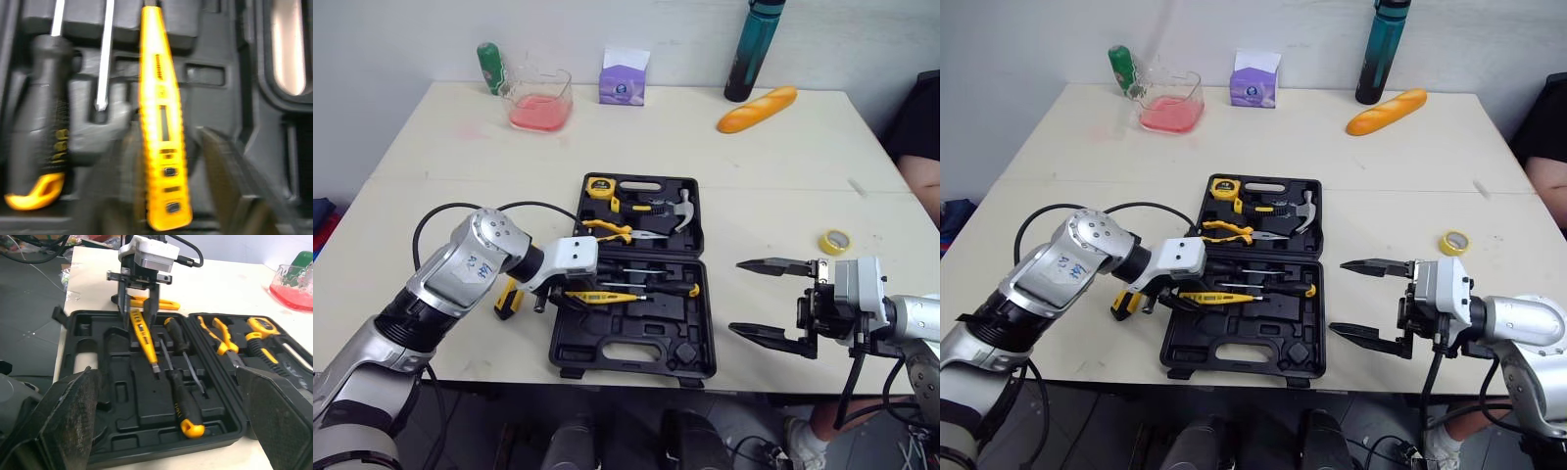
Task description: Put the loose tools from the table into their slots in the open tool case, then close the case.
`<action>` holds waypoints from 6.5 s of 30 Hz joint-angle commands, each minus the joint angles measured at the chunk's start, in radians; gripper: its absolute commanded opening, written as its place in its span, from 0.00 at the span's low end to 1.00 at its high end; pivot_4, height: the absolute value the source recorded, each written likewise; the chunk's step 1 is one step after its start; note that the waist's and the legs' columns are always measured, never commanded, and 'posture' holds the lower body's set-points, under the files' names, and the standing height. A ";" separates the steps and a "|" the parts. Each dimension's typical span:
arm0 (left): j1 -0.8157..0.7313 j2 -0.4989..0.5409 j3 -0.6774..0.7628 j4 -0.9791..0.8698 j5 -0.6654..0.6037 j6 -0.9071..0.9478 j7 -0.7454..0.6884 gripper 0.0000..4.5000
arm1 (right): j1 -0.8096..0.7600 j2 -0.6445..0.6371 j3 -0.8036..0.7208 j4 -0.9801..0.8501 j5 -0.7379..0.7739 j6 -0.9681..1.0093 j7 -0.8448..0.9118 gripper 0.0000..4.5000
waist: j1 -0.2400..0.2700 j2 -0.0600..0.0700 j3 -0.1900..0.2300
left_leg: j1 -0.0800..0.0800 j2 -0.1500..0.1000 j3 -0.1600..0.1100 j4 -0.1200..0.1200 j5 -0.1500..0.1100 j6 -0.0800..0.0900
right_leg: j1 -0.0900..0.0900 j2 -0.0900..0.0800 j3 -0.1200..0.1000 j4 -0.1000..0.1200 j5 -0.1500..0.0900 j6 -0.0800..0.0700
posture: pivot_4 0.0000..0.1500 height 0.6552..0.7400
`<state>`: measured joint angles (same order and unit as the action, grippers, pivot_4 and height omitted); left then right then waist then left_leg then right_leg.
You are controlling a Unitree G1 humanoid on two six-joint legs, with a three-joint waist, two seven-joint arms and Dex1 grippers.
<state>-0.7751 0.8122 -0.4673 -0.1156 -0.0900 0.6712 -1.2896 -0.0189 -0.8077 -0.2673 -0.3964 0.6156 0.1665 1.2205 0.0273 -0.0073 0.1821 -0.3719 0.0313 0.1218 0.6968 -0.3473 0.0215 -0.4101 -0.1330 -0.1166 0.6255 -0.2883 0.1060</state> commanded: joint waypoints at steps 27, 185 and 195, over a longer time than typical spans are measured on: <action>0.171 -0.069 0.443 0.111 -0.227 -0.371 0.051 0.60 | 0.005 0.014 -0.007 0.026 -0.003 -0.075 0.032 1.00 | 0.001 0.000 0.000 | -0.001 0.002 -0.001 0.001 -0.001 0.001 | 0.000 -0.001 0.000 0.000 0.000 0.000 | 1.00 1.00; 0.540 -0.360 0.837 -0.614 -0.357 0.925 1.299 0.99 | -0.345 0.133 0.131 0.417 0.008 -0.234 0.297 1.00 | -0.027 0.003 0.003 | 0.015 0.001 0.019 -0.013 -0.006 0.001 | 0.000 -0.007 0.012 -0.004 0.001 0.002 | 1.00 1.00; 0.565 -0.370 0.782 -0.534 -0.284 0.842 1.280 0.99 | -0.324 0.131 0.123 0.405 0.009 -0.247 0.290 1.00 | -0.028 0.002 0.003 | 0.015 0.003 0.019 -0.013 -0.006 0.001 | -0.001 -0.006 0.012 -0.004 0.001 0.002 | 1.00 1.00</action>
<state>-0.2226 0.4353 0.3219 -0.6619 -0.4082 1.5340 -0.0104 -0.3395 -0.6707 -0.1187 0.0403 0.6111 -0.0647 1.5063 -0.0003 -0.0050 0.1853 -0.3563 0.0337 0.1408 0.6842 -0.3534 0.0221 -0.4106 -0.1394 -0.1050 0.6213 -0.2872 0.1080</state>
